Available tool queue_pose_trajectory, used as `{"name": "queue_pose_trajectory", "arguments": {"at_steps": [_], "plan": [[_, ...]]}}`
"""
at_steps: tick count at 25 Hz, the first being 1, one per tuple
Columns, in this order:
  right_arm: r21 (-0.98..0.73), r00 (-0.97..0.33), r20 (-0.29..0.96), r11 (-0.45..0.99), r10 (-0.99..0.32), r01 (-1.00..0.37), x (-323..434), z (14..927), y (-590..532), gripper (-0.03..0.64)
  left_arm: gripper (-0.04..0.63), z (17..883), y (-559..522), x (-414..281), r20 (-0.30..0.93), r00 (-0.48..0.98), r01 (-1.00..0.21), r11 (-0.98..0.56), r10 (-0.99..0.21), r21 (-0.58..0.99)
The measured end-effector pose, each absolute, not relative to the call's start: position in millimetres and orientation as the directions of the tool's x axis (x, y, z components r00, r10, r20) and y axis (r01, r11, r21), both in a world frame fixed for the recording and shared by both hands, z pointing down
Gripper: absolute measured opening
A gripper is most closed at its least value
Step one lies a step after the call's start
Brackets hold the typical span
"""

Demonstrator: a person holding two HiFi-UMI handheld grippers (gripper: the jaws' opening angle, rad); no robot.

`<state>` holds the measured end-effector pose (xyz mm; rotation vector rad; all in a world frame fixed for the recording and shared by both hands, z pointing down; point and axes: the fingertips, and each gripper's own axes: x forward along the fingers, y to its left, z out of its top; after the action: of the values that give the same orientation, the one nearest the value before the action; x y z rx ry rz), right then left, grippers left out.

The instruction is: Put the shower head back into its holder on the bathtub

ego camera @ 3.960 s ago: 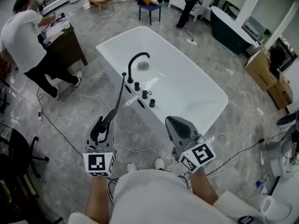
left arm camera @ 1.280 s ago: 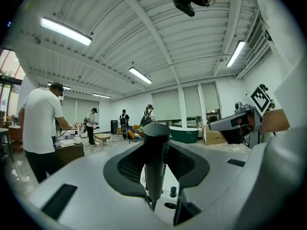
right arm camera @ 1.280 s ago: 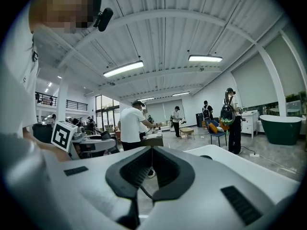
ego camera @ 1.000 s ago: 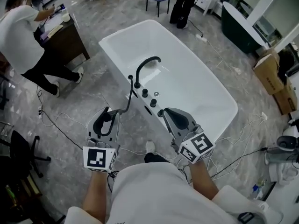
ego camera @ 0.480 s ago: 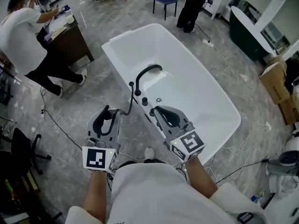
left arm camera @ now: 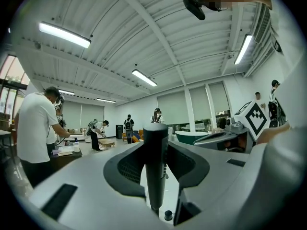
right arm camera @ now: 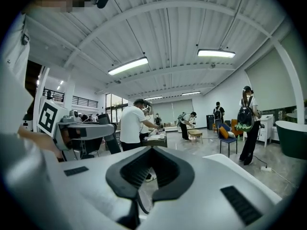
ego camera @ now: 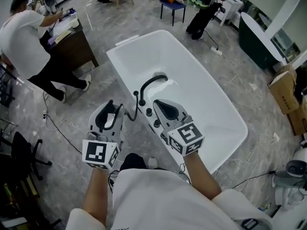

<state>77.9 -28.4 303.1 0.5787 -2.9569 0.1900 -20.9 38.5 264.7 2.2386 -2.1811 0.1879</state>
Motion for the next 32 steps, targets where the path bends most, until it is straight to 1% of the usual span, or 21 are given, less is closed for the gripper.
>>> {"name": "queue_pose_trajectory", "arguments": {"at_steps": [6, 13, 21, 32], "plan": [[-0.111, -0.914, 0.158, 0.913, -0.373, -0.392, 53.9, 304.9, -47.0, 0.017, 0.141, 254.1, 14.5, -39.9, 0.072, 0.043, -0.996, -0.048, -0.996, -0.076], [-0.106, -0.898, 0.172, 0.899, -0.404, -0.425, 23.7, 307.4, -70.1, 0.018, 0.141, 255.3, -17.5, -60.2, 0.073, 0.121, -0.99, -0.125, -0.99, -0.064], [-0.12, -0.872, 0.19, 0.87, -0.452, -0.477, -4.7, 315.4, -103.0, 0.017, 0.141, 249.5, -57.2, -92.7, 0.066, 0.178, -0.981, -0.182, -0.982, -0.06], [-0.098, -0.829, 0.207, 0.833, -0.519, -0.545, -51.6, 312.3, -141.9, 0.017, 0.141, 248.1, -103.4, -137.0, 0.066, 0.283, -0.957, -0.286, -0.957, -0.042]]}}
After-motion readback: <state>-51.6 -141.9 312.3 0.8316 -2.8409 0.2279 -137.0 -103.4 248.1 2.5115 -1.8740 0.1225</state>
